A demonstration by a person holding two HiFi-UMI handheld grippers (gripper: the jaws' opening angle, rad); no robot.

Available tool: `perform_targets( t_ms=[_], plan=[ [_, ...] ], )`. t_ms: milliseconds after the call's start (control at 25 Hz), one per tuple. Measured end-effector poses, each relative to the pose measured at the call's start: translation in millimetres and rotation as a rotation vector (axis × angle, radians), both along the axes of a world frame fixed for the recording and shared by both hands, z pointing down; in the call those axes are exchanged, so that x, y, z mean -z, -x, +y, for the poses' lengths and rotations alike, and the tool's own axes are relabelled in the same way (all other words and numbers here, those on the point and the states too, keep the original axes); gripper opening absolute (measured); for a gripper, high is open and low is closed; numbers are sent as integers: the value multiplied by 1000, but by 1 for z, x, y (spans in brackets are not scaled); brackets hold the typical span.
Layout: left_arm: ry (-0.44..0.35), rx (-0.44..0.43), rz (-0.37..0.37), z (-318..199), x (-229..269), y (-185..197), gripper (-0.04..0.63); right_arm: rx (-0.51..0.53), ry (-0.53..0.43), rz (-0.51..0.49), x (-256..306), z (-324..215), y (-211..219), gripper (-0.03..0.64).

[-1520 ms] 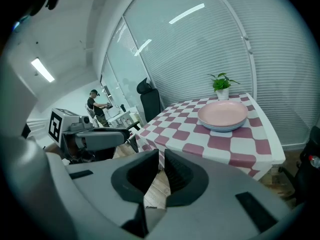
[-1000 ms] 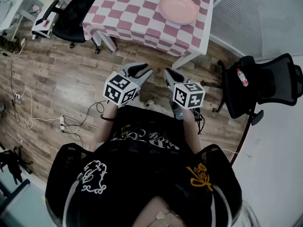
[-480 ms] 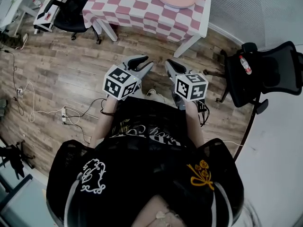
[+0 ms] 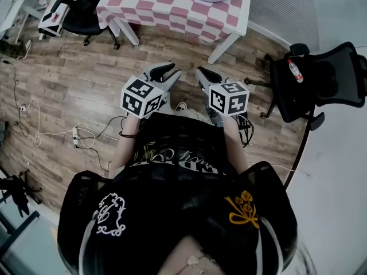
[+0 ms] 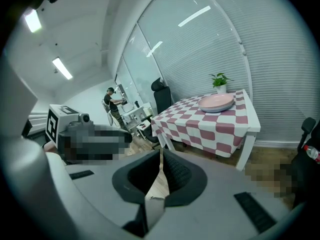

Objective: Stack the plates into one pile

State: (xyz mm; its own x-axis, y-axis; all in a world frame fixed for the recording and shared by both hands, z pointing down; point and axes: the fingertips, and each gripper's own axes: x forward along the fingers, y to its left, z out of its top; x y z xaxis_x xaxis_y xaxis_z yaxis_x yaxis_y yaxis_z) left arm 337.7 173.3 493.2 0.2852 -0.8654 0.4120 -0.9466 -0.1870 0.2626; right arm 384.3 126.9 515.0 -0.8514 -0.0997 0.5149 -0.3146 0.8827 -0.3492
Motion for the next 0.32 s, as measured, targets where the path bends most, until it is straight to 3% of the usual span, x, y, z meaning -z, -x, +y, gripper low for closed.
perform_targets(
  t_ms=[320],
  plan=[
    [0,6,-5,1,0,-11,115,4,-10,4,0,1,-14,26]
  ],
)
